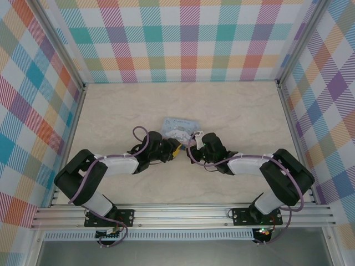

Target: Unlock the padlock with the key

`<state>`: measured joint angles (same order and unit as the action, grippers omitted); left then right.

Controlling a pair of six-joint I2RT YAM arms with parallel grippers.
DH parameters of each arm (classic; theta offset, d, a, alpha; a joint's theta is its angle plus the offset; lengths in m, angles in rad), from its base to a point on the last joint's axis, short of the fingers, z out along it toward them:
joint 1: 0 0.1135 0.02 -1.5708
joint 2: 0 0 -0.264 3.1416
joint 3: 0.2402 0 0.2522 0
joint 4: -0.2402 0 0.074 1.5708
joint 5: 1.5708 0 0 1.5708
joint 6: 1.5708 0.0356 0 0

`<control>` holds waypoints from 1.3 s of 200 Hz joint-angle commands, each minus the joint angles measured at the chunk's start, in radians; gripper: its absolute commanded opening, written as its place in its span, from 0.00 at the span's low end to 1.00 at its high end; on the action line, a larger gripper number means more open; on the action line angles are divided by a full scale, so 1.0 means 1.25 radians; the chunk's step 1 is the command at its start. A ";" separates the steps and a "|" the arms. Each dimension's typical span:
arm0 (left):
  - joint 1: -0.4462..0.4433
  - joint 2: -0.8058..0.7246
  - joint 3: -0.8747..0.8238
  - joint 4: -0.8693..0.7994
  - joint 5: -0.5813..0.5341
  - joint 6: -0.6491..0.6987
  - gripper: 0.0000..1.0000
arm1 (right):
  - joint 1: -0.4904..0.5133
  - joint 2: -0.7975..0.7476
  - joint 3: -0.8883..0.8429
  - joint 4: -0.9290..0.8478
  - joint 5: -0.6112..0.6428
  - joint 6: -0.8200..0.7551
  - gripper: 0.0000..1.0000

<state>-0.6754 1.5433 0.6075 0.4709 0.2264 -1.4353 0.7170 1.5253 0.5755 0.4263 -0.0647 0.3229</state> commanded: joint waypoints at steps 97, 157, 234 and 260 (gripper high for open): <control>0.175 -0.172 0.122 -0.370 -0.012 0.271 0.77 | -0.073 -0.053 -0.041 -0.097 -0.041 -0.002 0.00; 0.257 0.005 0.306 -0.450 0.079 0.434 0.96 | -0.148 -0.066 -0.061 -0.074 -0.077 0.047 0.00; 0.190 0.144 0.339 -0.354 0.117 0.385 0.98 | -0.288 0.024 -0.044 -0.010 -0.253 0.087 0.00; 0.166 0.180 0.347 -0.330 0.128 0.373 0.96 | -0.288 0.030 -0.069 0.007 -0.268 0.082 0.00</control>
<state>-0.4412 1.7336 1.0046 0.0097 0.3546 -0.9535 0.3565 1.5467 0.5121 0.4042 -0.3393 0.4171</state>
